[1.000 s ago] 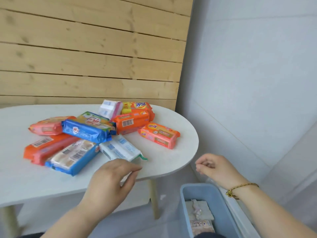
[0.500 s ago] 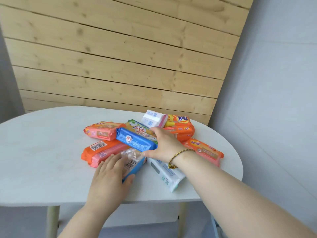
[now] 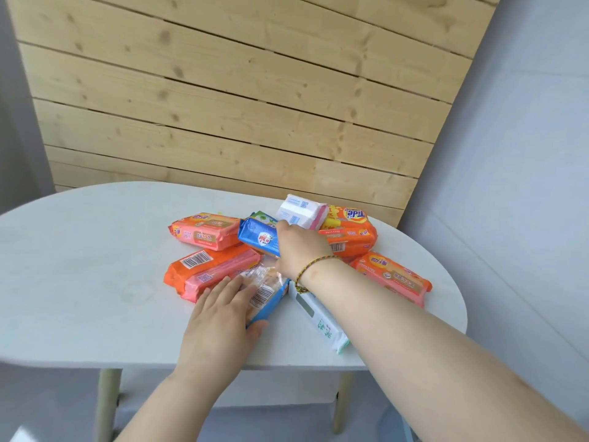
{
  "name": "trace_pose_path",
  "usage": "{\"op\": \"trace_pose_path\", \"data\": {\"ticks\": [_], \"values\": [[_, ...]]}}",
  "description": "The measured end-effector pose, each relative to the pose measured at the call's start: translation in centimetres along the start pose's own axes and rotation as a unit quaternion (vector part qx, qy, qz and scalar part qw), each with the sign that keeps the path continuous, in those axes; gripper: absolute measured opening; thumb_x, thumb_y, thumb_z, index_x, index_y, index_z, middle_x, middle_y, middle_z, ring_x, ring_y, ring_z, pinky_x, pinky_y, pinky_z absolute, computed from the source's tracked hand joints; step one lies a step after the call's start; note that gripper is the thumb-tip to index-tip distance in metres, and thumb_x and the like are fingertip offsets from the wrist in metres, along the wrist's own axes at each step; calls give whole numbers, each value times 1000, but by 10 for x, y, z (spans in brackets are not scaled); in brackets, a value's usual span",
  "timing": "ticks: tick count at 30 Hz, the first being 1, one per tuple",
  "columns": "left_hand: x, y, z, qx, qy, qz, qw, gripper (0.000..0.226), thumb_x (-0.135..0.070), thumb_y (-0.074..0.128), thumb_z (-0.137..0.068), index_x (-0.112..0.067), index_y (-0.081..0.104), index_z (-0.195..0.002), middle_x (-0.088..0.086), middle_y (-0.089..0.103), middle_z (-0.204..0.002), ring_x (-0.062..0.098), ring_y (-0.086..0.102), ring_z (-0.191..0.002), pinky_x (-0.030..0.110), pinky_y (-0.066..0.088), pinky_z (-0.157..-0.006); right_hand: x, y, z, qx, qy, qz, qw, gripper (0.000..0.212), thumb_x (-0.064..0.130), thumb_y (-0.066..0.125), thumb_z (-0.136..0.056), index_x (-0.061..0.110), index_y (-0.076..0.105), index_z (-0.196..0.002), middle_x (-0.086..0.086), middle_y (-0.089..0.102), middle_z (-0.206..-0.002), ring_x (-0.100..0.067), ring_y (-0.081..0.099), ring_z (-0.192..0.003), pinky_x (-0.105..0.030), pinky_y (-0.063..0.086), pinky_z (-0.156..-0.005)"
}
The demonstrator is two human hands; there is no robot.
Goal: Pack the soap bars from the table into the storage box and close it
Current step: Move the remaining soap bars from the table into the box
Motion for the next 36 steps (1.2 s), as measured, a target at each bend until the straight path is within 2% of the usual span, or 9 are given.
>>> {"op": "trace_pose_path", "data": {"ticks": [6, 10, 14, 18, 22, 26, 30, 34, 36], "values": [[-12, -5, 2, 17, -3, -34, 999, 56, -38, 48, -91, -21, 32, -142, 0, 22, -155, 18, 12, -145, 33, 3, -118, -21, -17, 23, -48, 21, -86, 995, 41, 15, 53, -87, 10, 41, -126, -12, 60, -120, -34, 60, -103, -32, 40, -68], [-43, -5, 5, -34, 98, -2, 995, 50, -41, 49, -77, -11, 65, -112, 14, 64, -121, 28, 49, -124, 40, 34, -106, -63, -37, 59, -75, 58, -178, 979, 53, 19, 57, -83, 22, 39, -133, -5, 62, -122, -30, 58, -108, -31, 44, -77], [-99, 1, 21, -34, 222, 110, 968, 37, -33, 46, -78, -15, 63, -105, 13, 68, -112, 19, 44, -110, 30, 30, -95, -122, -43, 117, -83, 94, -243, 962, 52, 15, 60, -81, 27, 46, -129, 2, 64, -106, -26, 59, -102, -34, 49, -85], [-165, 31, 51, 8, 351, 159, 923, 19, -27, 43, -90, -19, 55, -102, 10, 69, -104, 16, 50, -101, 23, 38, -88, -193, -29, 193, -67, 118, -343, 929, 43, 0, 62, -80, 34, 50, -105, 21, 55, -84, 10, 57, -75, -2, 42, -68], [-204, 68, 70, 82, 406, 163, 895, 33, -36, 24, -97, -23, 55, -100, 5, 71, -98, 10, 53, -94, 21, 44, -80, -252, 6, 262, -52, 187, -344, 919, 55, -6, 63, -78, 45, 43, -86, 17, 55, -81, 5, 52, -67, -2, 40, -63], [-227, 125, 84, 174, 411, 131, 885, 42, -40, 18, -98, -25, 57, -94, -3, 73, -91, 6, 56, -86, 16, 45, -71, -295, 75, 320, 21, 259, -363, 895, 40, -8, 60, -79, 28, 50, -95, 1, 57, -83, -6, 52, -68, -8, 40, -59], [-234, 191, 94, 241, 417, 20, 876, 33, -30, 39, -82, -23, 71, -84, 1, 74, -99, 14, 72, -83, 20, 55, -59, -311, 155, 350, 133, 272, -329, 895, 29, -2, 56, -81, 18, 57, -101, 10, 52, -76, -11, 51, -76, -8, 36, -56], [-235, 248, 85, 267, 394, -57, 878, 31, -31, 50, -73, -19, 74, -86, 7, 74, -104, 23, 72, -91, 33, 58, -66, -310, 223, 363, 224, 261, -261, 902, 22, 8, 51, -84, 14, 59, -104, 1, 60, -90, -18, 55, -87, -24, 38, -64], [-235, 281, 90, 316, 353, -79, 877, 40, -32, 57, -80, -15, 64, -115, 13, 57, -131, 28, 58, -118, 38, 50, -92, -304, 256, 367, 277, 234, -222, 905, 28, 9, 49, -86, 18, 57, -110, -4, 64, -106, -23, 56, -101, -29, 41, -75]]}}
Point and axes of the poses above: each hand's wrist, its own z-axis away from the middle knuckle, its own y-axis out of the palm, x = y × z, the point moved 8 cm from there along -z, towards the middle knuckle
